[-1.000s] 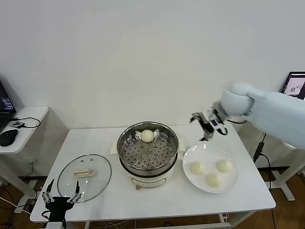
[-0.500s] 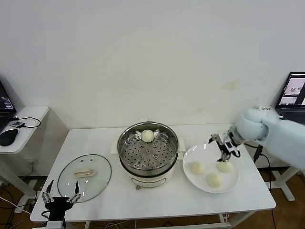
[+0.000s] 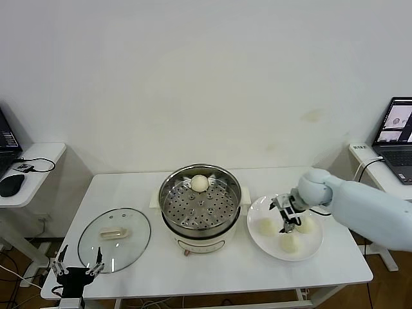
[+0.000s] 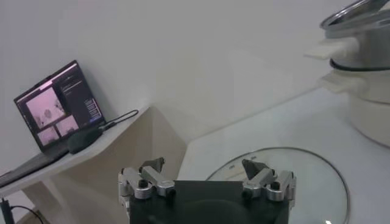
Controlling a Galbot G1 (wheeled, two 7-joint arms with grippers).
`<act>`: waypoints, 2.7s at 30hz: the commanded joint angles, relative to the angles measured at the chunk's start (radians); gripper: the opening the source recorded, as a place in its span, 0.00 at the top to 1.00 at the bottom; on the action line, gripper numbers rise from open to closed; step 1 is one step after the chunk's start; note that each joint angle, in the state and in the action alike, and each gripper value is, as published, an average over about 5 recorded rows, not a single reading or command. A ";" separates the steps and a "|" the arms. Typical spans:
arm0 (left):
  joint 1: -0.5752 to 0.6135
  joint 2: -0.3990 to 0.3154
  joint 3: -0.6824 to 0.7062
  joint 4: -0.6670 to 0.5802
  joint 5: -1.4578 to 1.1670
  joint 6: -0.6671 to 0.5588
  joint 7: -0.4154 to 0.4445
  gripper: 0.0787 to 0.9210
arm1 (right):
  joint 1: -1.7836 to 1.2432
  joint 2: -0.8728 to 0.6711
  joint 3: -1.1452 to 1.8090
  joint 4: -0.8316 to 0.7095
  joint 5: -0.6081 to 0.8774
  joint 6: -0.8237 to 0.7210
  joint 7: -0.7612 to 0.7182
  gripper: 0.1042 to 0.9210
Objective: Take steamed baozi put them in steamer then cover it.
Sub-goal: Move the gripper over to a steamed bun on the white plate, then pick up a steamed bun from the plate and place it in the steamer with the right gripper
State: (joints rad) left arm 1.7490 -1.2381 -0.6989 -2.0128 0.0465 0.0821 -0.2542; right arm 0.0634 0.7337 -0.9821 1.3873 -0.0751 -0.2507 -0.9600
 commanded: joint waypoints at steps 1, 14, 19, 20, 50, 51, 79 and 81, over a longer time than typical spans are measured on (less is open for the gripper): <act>-0.001 0.001 -0.003 0.005 0.000 -0.001 -0.001 0.12 | -0.064 0.080 0.033 -0.082 -0.024 -0.005 0.004 0.12; -0.010 -0.001 0.000 0.013 0.000 -0.001 -0.001 0.12 | -0.084 0.094 0.053 -0.115 -0.036 -0.020 0.007 0.16; -0.013 -0.003 0.001 0.014 0.000 -0.001 -0.001 0.12 | -0.081 0.093 0.052 -0.113 -0.033 -0.026 -0.001 0.23; -0.013 -0.003 0.001 0.014 0.000 -0.001 -0.001 0.12 | -0.079 0.092 0.053 -0.112 -0.032 -0.027 -0.003 0.26; -0.030 0.013 0.016 -0.004 -0.005 0.012 0.004 0.12 | 0.669 0.046 -0.207 0.126 0.378 -0.168 -0.036 0.38; -0.031 0.014 0.016 -0.004 -0.006 0.012 0.005 0.12 | 0.669 0.076 -0.210 0.124 0.400 -0.183 -0.026 0.38; -0.039 -0.005 -0.021 -0.010 -0.025 0.013 0.002 0.12 | 0.341 0.689 -0.210 -0.208 0.539 -0.401 0.137 0.37; -0.036 -0.004 -0.022 -0.009 -0.024 0.011 0.002 0.12 | 0.334 0.699 -0.209 -0.224 0.532 -0.398 0.138 0.37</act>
State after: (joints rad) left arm 1.7106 -1.2422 -0.7190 -2.0213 0.0203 0.0941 -0.2529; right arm 0.4558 1.3133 -1.1845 1.2463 0.4413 -0.6182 -0.8452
